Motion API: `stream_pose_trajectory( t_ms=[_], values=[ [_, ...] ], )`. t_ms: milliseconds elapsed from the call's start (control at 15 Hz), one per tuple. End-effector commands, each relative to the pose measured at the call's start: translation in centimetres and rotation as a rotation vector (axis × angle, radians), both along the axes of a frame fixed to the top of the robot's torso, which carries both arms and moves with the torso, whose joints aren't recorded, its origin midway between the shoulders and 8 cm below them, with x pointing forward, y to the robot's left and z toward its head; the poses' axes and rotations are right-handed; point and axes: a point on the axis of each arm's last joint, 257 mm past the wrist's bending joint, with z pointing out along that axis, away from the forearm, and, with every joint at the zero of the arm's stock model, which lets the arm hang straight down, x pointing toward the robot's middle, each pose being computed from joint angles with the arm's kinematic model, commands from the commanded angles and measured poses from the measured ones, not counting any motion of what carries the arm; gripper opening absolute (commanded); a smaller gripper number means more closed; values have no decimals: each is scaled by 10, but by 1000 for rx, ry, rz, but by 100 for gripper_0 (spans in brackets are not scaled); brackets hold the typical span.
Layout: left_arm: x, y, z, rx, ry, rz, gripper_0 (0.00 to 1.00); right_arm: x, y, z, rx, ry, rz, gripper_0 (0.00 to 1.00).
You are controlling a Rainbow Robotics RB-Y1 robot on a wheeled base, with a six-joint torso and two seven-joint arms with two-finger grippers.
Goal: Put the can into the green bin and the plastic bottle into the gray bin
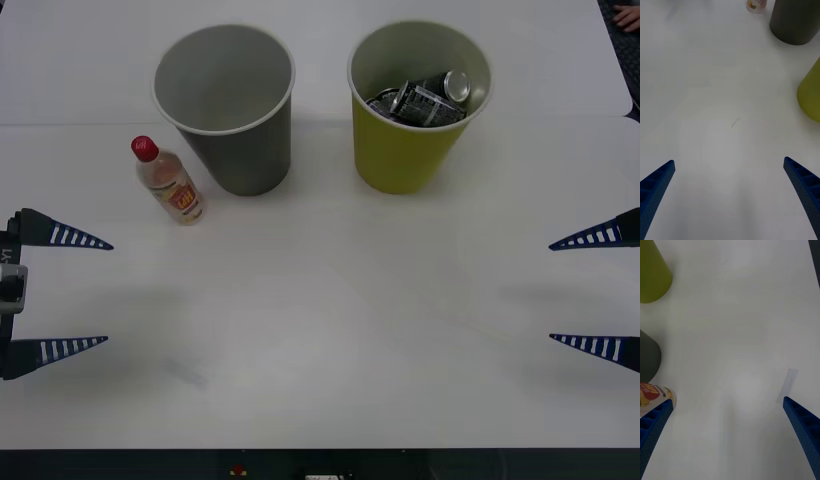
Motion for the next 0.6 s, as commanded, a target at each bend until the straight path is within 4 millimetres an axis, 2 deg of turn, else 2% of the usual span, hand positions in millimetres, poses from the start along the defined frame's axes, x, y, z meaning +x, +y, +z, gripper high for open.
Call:
stream_pose_trajectory(
  t_ms=[67,600],
  values=[
    [1,3,-4,-18,4,21,100,0,0,0,0,0,0,100],
    [12,1,9,-85,-45,80,100,0,0,0,0,0,0,100]
  ],
)
